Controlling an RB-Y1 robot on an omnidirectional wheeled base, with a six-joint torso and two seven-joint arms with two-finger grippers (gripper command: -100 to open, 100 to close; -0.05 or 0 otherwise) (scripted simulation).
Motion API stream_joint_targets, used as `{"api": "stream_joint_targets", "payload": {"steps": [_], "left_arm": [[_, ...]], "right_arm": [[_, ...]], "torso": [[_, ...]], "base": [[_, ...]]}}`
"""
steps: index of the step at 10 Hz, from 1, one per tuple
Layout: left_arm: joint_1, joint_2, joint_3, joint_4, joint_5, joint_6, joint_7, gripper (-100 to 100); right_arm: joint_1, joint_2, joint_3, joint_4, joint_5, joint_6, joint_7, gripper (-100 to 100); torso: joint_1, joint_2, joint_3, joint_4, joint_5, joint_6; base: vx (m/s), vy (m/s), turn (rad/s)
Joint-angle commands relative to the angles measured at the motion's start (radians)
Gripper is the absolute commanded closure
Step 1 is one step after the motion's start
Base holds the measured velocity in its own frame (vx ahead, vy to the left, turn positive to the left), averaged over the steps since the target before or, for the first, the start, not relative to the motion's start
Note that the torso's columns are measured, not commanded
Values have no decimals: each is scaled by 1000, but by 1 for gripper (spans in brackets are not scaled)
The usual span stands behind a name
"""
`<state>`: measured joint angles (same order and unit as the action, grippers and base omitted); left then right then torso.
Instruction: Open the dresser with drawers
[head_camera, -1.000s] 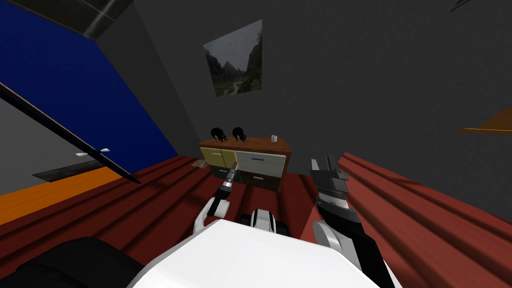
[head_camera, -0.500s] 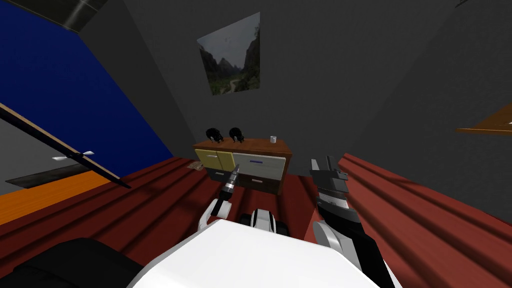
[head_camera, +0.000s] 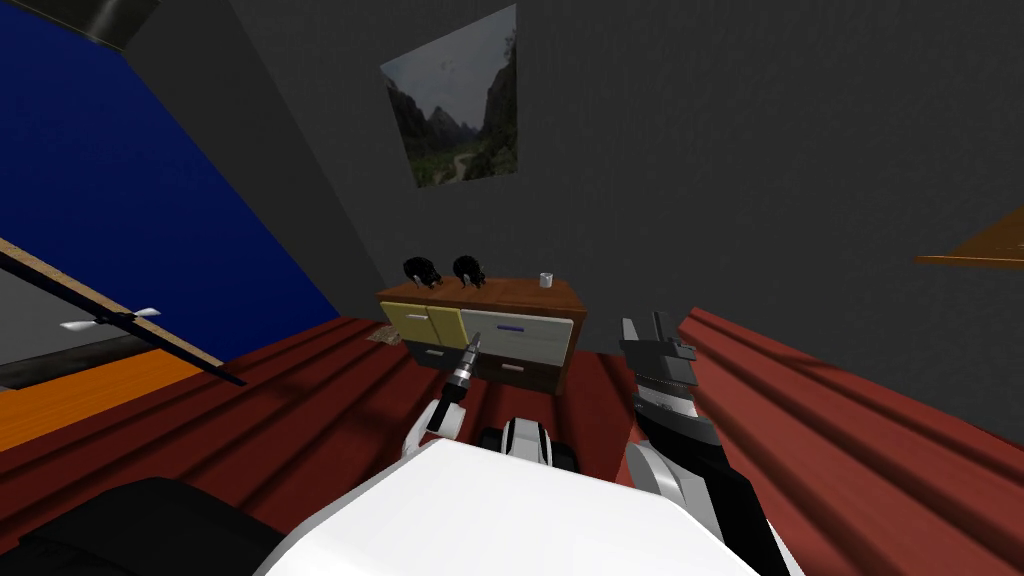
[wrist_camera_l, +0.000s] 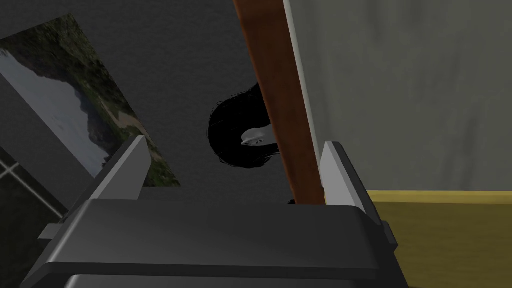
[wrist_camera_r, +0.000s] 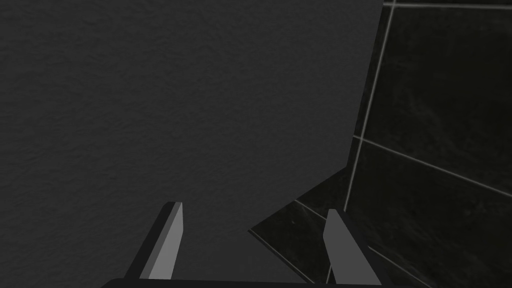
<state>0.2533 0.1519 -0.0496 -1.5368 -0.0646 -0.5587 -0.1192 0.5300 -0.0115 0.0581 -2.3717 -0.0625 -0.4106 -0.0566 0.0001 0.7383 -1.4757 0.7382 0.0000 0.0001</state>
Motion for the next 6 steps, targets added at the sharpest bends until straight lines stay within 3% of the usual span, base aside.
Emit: {"api": "stream_joint_targets", "payload": {"steps": [1, 2, 6], "left_arm": [[-22, -19, -2, 81, -4, -8, -1, -100], [-22, -19, -2, 82, -4, -8, -1, -100], [-53, -49, -7, 193, -9, -16, -2, -100]], "right_arm": [[0, 0, 0, 0, 0, 0, 0, 0], [0, 0, 0, 0, 0, 0, 0, 0], [0, 0, 0, 0, 0, 0, 0, 0]], "torso": [[-1, -1, -1, 0, 0, 0], [-1, -1, -1, 0, 0, 0], [0, -1, -1, 0, 0, 0]], "base": [[106, -3, -45], [85, 3, -12], [105, 6, -37]]}}
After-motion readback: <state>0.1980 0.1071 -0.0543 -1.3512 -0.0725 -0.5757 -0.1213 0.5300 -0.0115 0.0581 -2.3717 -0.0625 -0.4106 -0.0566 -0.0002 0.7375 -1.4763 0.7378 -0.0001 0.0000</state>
